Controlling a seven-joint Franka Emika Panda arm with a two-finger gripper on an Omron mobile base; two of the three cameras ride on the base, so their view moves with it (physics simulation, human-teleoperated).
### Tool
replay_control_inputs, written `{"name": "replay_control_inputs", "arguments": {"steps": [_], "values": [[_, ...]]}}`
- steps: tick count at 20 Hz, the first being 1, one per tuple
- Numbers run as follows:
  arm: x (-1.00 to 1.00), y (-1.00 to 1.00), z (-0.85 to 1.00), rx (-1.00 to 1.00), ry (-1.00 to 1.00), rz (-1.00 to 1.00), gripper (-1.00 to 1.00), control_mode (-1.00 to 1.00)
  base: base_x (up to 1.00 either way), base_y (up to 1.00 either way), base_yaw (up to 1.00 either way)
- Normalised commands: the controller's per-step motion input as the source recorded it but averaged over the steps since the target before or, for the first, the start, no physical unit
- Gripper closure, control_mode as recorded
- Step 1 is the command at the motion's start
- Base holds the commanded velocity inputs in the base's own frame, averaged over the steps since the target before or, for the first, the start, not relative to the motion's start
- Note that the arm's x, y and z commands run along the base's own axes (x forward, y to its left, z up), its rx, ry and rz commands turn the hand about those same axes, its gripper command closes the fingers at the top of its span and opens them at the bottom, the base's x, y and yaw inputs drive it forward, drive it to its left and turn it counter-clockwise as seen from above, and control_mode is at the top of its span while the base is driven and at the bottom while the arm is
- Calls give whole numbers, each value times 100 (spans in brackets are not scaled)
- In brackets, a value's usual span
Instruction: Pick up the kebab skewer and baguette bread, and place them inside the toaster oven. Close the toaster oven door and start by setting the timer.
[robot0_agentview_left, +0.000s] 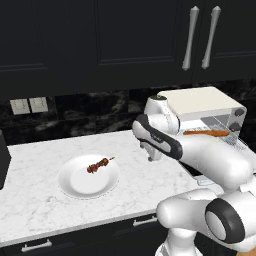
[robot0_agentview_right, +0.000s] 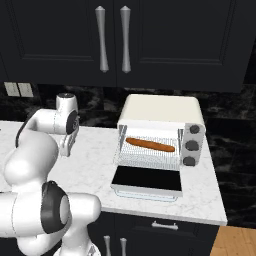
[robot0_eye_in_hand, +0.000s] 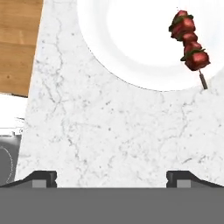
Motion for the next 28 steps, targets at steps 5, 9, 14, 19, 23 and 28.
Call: {"name": "replay_control_inputs", "arguments": {"steps": [5,9,14,19,23,28], "values": [[12,92,-48,-11,0,24,-100,-100,0,0,0],[26,58,-19,-3,0,13,-100,-100,0,0,0],[24,32,-23,0,0,11,-100,-100,0,0,0],[13,11,-20,1,-5,13,-100,-100,0,0,0],[4,0,-7,7,-12,16,-100,-100,0,0,0],[4,5,-2,9,-16,14,-100,-100,0,0,0]]}}
